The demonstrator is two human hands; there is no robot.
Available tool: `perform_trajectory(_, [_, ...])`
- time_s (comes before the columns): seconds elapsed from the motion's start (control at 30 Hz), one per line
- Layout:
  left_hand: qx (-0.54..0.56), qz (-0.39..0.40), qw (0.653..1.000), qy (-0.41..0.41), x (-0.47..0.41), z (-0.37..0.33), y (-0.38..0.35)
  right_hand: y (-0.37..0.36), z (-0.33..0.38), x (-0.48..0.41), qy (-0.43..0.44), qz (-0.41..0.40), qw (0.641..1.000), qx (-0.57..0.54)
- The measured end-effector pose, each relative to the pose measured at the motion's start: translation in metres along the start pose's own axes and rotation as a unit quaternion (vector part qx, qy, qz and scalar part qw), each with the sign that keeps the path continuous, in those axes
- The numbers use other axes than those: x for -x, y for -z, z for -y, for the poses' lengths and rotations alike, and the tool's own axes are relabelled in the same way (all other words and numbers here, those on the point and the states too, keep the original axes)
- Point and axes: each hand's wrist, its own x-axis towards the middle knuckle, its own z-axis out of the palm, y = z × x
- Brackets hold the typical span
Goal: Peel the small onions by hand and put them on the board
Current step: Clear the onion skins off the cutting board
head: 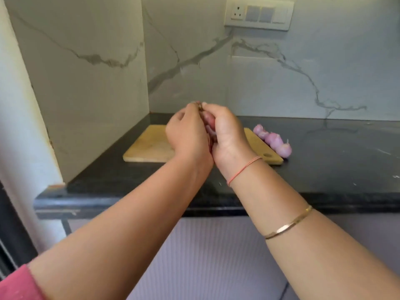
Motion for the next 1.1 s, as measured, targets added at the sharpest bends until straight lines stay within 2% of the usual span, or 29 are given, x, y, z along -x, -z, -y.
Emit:
perform_trajectory(0.2, [0.017,0.045,0.999,-0.013,0.088,0.024,0.013,0.050,0.006,0.085,0.073,0.001,0.995,-0.064])
perform_trajectory(0.37, [0.010,0.087,0.996,-0.003,0.152,0.058,0.027,0.109,-0.007,0.124,0.031,0.010,0.997,-0.069])
perform_trajectory(0.53, [-0.052,0.113,0.990,0.068,0.198,0.108,0.038,0.176,-0.024,0.157,0.007,-0.070,0.994,-0.080])
perform_trajectory(0.63, [-0.119,0.123,0.975,0.140,0.226,0.157,0.044,0.232,-0.038,0.172,-0.033,-0.133,0.985,-0.105])
perform_trajectory(0.87, [-0.276,0.164,0.902,0.287,0.286,0.270,0.050,0.352,-0.058,0.207,-0.110,-0.304,0.923,-0.210])
perform_trajectory(1.0, [-0.374,0.213,0.833,0.348,0.329,0.336,0.047,0.423,-0.062,0.233,-0.102,-0.396,0.877,-0.253])
perform_trajectory(1.1, [-0.409,0.243,0.769,0.428,0.355,0.371,0.040,0.469,-0.066,0.251,-0.079,-0.483,0.823,-0.289])
